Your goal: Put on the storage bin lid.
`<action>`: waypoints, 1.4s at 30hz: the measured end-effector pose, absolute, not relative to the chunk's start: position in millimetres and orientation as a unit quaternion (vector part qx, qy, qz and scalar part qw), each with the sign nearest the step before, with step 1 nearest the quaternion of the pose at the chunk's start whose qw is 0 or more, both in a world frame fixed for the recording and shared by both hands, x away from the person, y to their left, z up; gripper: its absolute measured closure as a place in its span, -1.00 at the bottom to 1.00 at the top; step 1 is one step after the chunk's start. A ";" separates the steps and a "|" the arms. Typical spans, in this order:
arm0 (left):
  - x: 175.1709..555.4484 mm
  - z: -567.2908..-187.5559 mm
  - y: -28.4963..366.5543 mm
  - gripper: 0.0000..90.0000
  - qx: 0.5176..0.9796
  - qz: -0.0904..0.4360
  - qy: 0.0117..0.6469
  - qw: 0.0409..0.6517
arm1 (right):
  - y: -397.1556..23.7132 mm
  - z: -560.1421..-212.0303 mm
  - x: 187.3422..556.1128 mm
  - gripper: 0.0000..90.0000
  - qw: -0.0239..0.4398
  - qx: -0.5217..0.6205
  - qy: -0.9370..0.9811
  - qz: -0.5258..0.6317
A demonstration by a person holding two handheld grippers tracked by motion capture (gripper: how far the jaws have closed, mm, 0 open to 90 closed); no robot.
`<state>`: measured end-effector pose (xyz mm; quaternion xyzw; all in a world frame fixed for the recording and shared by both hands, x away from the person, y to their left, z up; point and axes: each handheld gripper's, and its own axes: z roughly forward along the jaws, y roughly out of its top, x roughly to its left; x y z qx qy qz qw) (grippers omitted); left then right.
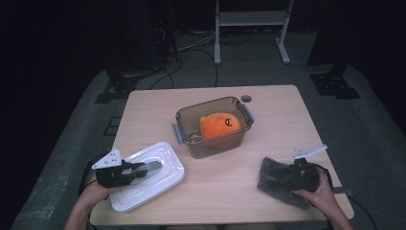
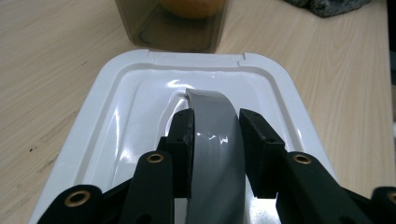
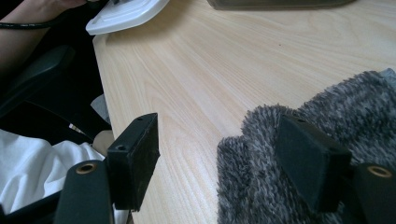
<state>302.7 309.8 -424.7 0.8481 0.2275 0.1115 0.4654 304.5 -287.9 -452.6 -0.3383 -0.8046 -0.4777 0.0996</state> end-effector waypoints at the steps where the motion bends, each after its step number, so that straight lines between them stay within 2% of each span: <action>1: 302.7 -424.7 309.8 0.48 0.848 0.111 0.228 0.465 | -287.9 -452.6 304.5 -0.35 0.100 -0.338 -0.805 -0.478; 19: 292.1 -398.9 326.9 0.48 0.839 0.122 0.237 0.473 | -288.0 -455.5 306.4 -0.35 0.103 -0.344 -0.803 -0.475; 42: 289.1 -361.2 328.6 0.48 0.836 0.139 0.213 0.487 | -287.3 -456.5 307.1 -0.35 0.104 -0.345 -0.805 -0.472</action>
